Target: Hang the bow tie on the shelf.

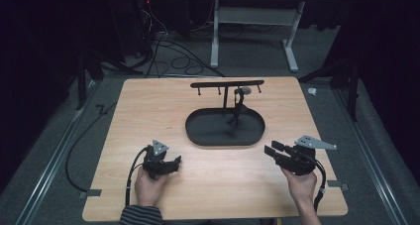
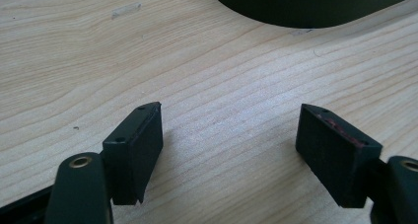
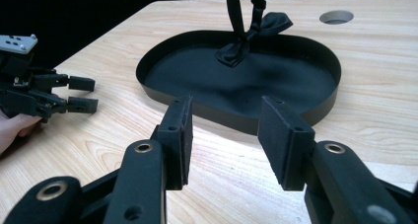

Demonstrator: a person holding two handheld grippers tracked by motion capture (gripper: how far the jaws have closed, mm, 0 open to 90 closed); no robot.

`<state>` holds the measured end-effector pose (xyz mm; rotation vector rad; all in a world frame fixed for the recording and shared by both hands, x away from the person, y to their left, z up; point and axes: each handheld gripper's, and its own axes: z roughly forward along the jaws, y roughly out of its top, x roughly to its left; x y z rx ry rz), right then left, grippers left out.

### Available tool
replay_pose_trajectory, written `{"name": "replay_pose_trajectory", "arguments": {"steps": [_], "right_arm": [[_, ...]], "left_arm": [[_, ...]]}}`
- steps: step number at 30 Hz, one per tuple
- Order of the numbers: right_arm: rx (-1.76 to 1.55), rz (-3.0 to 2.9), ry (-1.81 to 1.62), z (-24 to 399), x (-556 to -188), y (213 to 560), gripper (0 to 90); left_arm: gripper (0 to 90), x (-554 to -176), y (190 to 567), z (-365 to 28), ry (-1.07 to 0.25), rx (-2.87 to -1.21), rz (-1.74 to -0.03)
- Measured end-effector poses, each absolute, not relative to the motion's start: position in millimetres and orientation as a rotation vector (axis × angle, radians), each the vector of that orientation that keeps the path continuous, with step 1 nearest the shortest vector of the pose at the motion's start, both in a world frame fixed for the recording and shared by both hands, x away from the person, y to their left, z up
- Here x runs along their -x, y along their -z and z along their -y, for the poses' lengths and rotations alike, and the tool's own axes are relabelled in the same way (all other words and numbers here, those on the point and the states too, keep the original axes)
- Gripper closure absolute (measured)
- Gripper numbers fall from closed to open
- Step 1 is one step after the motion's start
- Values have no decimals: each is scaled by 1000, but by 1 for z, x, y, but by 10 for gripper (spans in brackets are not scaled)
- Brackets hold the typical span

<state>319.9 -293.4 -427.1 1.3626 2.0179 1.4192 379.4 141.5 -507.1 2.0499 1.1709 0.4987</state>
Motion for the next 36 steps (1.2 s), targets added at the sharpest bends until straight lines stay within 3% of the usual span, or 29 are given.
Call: {"name": "replay_pose_trajectory", "arguments": {"steps": [36], "right_arm": [[-1379,-2120,-1400,273,-324,454,584]], "left_arm": [[265,-379,507,-141,-499,-2050,-1171]]}}
